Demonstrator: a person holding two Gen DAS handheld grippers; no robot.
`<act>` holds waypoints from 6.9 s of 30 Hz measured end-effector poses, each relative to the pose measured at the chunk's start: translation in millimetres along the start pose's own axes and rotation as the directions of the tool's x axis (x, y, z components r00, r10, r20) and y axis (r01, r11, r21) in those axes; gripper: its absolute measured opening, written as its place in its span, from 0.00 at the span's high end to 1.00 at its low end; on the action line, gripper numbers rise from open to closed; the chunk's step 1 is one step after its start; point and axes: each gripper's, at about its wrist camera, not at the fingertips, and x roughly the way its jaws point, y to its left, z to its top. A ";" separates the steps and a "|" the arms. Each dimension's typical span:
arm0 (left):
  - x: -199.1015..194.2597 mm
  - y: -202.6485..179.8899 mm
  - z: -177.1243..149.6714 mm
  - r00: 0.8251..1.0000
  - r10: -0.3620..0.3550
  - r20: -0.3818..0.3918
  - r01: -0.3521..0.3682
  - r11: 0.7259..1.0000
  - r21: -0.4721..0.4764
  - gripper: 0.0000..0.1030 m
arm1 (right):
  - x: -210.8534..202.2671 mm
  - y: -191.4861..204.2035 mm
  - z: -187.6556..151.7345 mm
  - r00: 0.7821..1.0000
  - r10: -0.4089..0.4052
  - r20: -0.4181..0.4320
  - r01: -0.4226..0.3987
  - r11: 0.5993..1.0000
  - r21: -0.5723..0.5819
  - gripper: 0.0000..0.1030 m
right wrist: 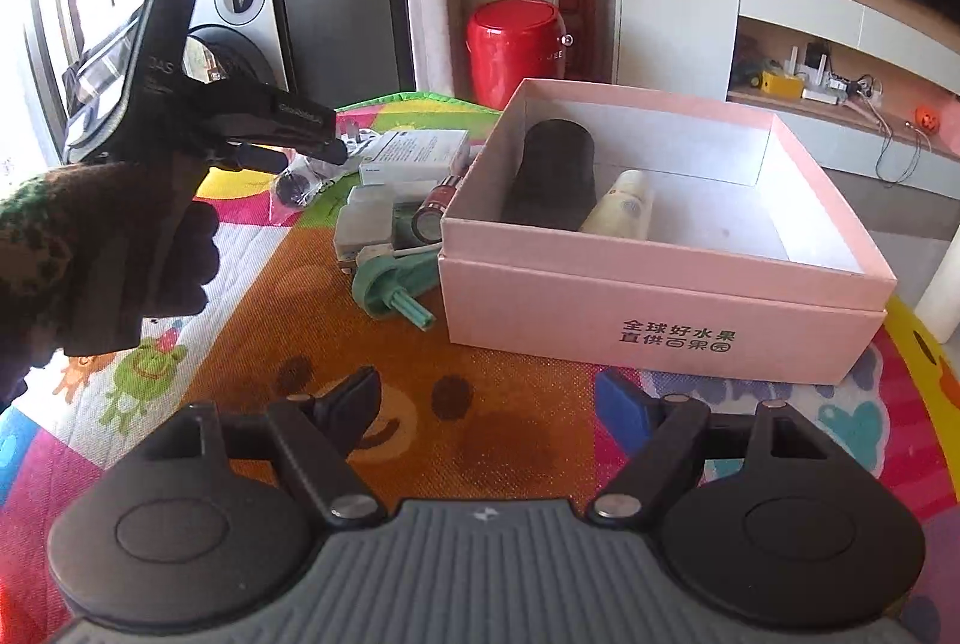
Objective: Organize rigid objects
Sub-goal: 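Grasp the clear bag with the black item using the left gripper, then grasp the teal plastic part with the right gripper while the left holds the bag, then carry the clear bag and teal part into the pink box and release both, then grasp the pink-and-blue tube with the left gripper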
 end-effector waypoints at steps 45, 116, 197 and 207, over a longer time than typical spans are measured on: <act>-103.2 -44.5 -83.6 0.976 -0.172 -0.131 0.200 0.946 0.256 0.66 | -31.6 -7.7 -39.2 0.994 -0.111 -0.010 0.107 0.975 -0.196 0.82; -147.3 -85.7 -141.3 0.960 -0.240 -0.145 0.272 0.922 0.276 0.68 | -41.9 -30.9 -33.4 1.000 -0.022 0.006 0.022 0.999 0.035 0.19; -64.5 35.0 -19.0 0.977 -0.213 0.011 0.211 0.961 -0.178 0.77 | 119.9 48.9 204.6 0.993 -0.008 -0.115 0.001 0.998 -0.059 0.31; -65.6 91.2 -24.0 0.985 -0.171 0.029 0.173 0.946 -0.276 0.77 | 229.8 75.1 198.3 0.930 -0.291 -0.225 0.236 0.941 -0.240 0.75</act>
